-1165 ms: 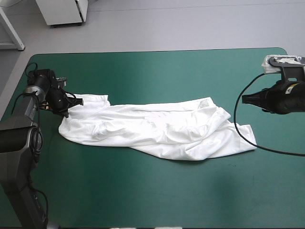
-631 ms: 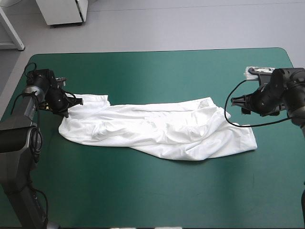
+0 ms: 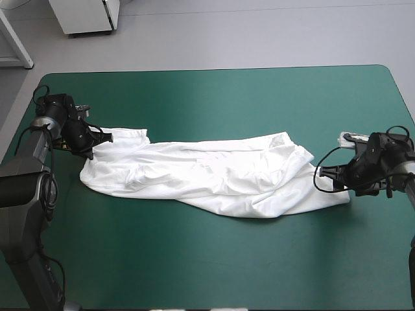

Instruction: Fold the cloth

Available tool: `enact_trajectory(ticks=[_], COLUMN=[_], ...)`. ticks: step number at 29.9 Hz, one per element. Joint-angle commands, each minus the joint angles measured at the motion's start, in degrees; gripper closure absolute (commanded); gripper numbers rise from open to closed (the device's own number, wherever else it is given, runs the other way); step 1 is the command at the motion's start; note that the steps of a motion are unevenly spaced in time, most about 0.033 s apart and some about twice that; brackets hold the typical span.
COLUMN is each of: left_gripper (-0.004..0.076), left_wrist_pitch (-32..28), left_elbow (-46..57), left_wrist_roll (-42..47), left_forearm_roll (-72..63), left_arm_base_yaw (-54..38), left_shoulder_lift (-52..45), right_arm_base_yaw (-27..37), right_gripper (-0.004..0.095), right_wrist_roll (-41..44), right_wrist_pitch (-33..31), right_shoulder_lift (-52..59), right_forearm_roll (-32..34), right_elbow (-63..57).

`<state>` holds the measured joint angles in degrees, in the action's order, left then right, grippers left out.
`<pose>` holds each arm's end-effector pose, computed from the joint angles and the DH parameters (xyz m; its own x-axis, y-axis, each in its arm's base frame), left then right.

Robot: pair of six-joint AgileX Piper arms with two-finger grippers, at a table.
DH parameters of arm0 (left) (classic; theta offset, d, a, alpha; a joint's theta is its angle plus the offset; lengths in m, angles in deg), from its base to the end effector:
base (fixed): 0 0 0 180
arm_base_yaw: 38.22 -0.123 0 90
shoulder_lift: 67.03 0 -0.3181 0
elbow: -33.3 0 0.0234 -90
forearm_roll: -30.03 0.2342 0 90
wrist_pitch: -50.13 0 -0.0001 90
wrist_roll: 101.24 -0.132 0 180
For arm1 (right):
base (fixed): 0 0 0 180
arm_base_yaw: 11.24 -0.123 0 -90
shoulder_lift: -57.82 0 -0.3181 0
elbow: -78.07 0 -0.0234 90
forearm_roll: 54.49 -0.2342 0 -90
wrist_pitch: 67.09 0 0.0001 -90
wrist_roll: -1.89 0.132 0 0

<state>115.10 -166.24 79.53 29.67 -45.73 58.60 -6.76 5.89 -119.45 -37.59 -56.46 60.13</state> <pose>0.4336 0.0564 0.2087 -0.9772 -0.1451 -0.1553 -0.1456 0.9893 -0.0081 0.2862 -0.0188 0.2405 -0.9556 0.1658 -0.2437 0.1587 0.9861 0.0487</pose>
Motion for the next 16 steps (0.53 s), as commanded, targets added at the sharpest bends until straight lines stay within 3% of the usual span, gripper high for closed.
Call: enact_trajectory(ticks=[1,9,11,13,16], left_gripper=[0.0746,0.0746,0.0746,0.0746,0.0746], left_wrist_pitch=[-2.6,-2.1,-1.9,-1.5,-1.6], left_elbow=[-0.6,-0.6,-0.6,-0.6,-0.6], left_wrist_roll=[-0.1,-0.1,-0.1,-0.1,-1.3], left_forearm_roll=[-1.0,-1.1,-1.1,-1.1,-1.1], left_arm_base_yaw=[0.1,0.1,0.1,0.1,0.1], left_shoulder_lift=[-1.2,-1.2,-1.2,-1.6,-3.2], right_arm_base_yaw=[0.4,0.4,0.4,0.4,0.3], right_gripper=[0.0434,0.0531,0.0668,0.0904,0.0926], right_wrist_roll=[-0.7,-1.1,-1.1,-1.1,-1.4], right_wrist_pitch=[2.7,4.4,4.4,4.4,2.8], right_shoulder_lift=[0.2,-5.3,-5.8,-5.8,-5.2], right_forearm_roll=[-1.2,-4.5,-5.3,-5.9,-5.7], right_elbow=[-0.6,-1.4,-1.4,-1.3,-0.2])
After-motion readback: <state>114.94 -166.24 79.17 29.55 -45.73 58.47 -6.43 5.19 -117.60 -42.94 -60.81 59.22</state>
